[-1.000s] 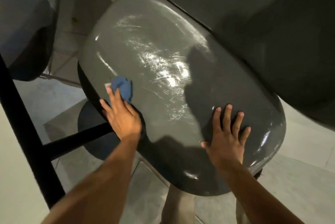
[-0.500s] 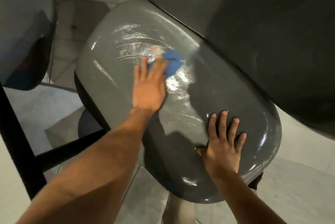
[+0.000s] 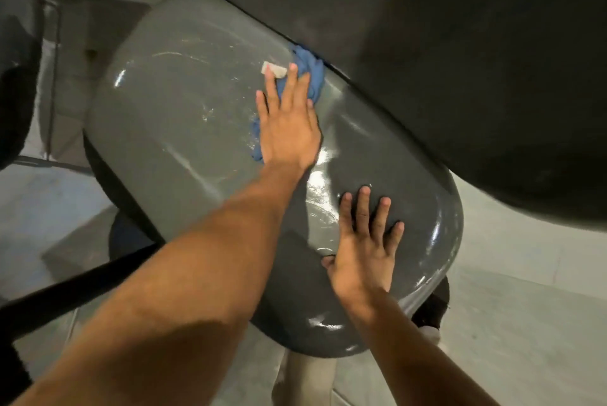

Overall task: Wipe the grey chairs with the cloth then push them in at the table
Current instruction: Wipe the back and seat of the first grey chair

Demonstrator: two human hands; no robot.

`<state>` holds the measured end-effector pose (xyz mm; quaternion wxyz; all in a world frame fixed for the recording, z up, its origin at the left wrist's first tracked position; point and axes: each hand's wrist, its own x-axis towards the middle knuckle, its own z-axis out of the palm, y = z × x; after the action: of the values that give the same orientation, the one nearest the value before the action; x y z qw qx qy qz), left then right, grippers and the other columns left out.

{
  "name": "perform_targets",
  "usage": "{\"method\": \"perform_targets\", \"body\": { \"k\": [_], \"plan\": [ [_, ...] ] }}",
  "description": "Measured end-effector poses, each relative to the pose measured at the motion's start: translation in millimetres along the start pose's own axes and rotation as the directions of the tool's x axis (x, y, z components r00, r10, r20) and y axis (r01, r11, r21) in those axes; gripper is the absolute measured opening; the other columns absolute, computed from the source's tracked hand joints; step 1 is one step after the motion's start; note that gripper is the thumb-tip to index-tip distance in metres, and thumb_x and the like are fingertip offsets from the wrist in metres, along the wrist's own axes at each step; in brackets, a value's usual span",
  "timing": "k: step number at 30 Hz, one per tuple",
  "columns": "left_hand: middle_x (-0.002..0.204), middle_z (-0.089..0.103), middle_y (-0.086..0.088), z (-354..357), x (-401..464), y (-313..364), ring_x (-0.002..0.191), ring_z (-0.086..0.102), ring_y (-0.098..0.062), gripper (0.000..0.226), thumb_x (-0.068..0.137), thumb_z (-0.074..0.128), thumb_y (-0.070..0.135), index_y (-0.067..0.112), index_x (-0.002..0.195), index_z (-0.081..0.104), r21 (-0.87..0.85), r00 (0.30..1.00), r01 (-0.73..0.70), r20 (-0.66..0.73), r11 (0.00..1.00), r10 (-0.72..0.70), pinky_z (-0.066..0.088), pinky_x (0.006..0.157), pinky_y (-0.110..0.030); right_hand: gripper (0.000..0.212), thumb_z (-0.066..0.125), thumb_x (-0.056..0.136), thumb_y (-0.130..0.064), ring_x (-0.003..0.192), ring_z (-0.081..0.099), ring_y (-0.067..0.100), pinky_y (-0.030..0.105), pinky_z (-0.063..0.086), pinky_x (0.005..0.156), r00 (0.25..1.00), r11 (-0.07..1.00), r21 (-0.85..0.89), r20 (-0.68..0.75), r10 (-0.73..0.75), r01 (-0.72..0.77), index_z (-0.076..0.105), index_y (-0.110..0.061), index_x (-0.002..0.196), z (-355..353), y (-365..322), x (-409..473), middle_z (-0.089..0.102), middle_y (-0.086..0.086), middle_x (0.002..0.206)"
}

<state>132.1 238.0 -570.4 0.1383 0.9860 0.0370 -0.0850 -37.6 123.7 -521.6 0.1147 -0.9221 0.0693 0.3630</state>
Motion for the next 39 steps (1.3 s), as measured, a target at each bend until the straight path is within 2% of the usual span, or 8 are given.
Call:
{"method": "perform_targets", "body": {
  "k": [5, 7, 13, 18, 24, 27, 32, 39],
  "plan": [
    [0.168, 0.028, 0.005, 4.0, -97.4, -31.5, 0.158, 0.010, -0.032, 0.051, 0.107, 0.031, 0.029, 0.022, 0.157, 0.039, 0.049, 0.884, -0.425, 0.237, 0.904, 0.402, 0.012, 0.127, -0.053, 0.107, 0.072, 0.089, -0.040, 0.155, -0.017, 0.031, 0.053, 0.001, 0.126, 0.996, 0.994, 0.064, -0.029, -0.083, 0.085, -0.006, -0.029, 0.161, -10.4, 18.2, -7.1, -0.019, 0.001, 0.168],
    [0.168, 0.027, 0.007, -8.5, -118.8, -63.4, 0.158, 0.012, -0.033, 0.051, 0.107, 0.030, 0.032, 0.025, 0.158, 0.039, 0.097, 0.905, -0.383, 0.239, 0.919, 0.352, 0.012, 0.126, -0.057, 0.097, 0.065, 0.093, -0.034, 0.156, -0.012, 0.028, 0.052, 0.004, 0.126, 0.993, 0.993, 0.044, -0.036, -0.112, 0.114, -0.003, -0.030, 0.161, -15.2, 33.1, -11.5, -0.015, 0.001, 0.169],
    [0.171, 0.018, -0.003, -2.9, -102.2, -29.3, 0.158, 0.001, -0.038, 0.051, 0.108, 0.036, 0.020, 0.016, 0.158, 0.034, -0.070, 0.953, 0.304, 0.023, 0.950, -0.303, 0.003, 0.127, -0.053, 0.083, 0.053, 0.099, -0.041, 0.154, -0.018, 0.030, 0.052, -0.002, 0.126, 0.998, 0.997, 0.051, -0.031, -0.055, 0.057, -0.001, -0.030, 0.161, -24.9, 94.9, -28.9, -0.019, 0.001, 0.168],
    [0.166, 0.031, -0.008, 40.2, -126.9, 71.1, 0.155, 0.014, -0.043, 0.051, 0.103, 0.035, 0.018, 0.012, 0.152, 0.045, -0.114, 0.993, -0.060, 0.095, 0.992, 0.071, 0.014, 0.125, -0.059, 0.077, 0.057, 0.099, -0.034, 0.157, 0.000, 0.028, 0.046, 0.013, 0.126, 0.996, 0.966, 0.257, -0.085, 0.029, -0.006, 0.013, -0.025, 0.162, -25.0, 125.0, -36.3, -0.007, 0.000, 0.170],
    [0.167, 0.030, 0.003, 40.2, -238.0, 67.5, 0.158, 0.011, -0.031, 0.051, 0.105, 0.035, 0.021, 0.018, 0.155, 0.043, -0.165, 0.868, -0.385, 0.271, 0.908, 0.417, 0.017, 0.127, -0.053, 0.065, 0.057, 0.101, -0.029, 0.139, 0.047, 0.029, 0.043, 0.046, 0.105, 0.982, 0.882, 0.466, -0.121, 0.144, -0.072, 0.027, -0.023, 0.158, -26.0, 131.1, -46.7, 0.014, -0.004, 0.169],
    [0.168, 0.026, 0.008, 22.1, -260.8, 7.9, 0.158, 0.011, -0.033, 0.049, 0.106, 0.032, 0.027, 0.023, 0.154, 0.044, -0.048, 0.903, -0.311, 0.297, 0.949, 0.311, 0.018, 0.125, -0.057, 0.067, 0.055, 0.100, -0.024, 0.138, 0.048, 0.029, 0.044, 0.046, 0.105, 0.986, 0.874, 0.477, -0.085, 0.147, -0.089, 0.025, -0.022, 0.160, -23.3, 134.1, -55.9, 0.014, -0.005, 0.169],
    [0.171, 0.019, 0.001, 12.2, -197.5, 0.9, 0.158, -0.001, -0.035, 0.047, 0.108, 0.037, 0.019, 0.016, 0.154, 0.038, -0.096, 0.966, 0.223, 0.156, 0.970, -0.206, 0.004, 0.128, -0.053, 0.065, 0.053, 0.099, -0.018, 0.137, 0.048, 0.027, 0.044, 0.045, 0.108, 0.986, 0.828, 0.560, -0.117, 0.118, -0.033, 0.029, -0.020, 0.159, -15.9, 140.0, -63.3, 0.021, -0.004, 0.167],
    [0.170, 0.021, 0.001, 52.7, -173.2, 141.8, 0.158, 0.002, -0.035, 0.049, 0.105, 0.040, 0.013, 0.018, 0.154, 0.039, -0.125, 0.970, -0.133, 0.186, 0.983, 0.155, 0.007, 0.128, -0.052, 0.048, 0.049, 0.094, -0.002, 0.123, 0.059, 0.029, 0.034, 0.046, 0.102, 0.951, 0.626, 0.779, -0.154, 0.269, -0.051, 0.053, -0.013, 0.140, -16.6, 144.9, -66.5, 0.061, 0.007, 0.137]
  ]
}}
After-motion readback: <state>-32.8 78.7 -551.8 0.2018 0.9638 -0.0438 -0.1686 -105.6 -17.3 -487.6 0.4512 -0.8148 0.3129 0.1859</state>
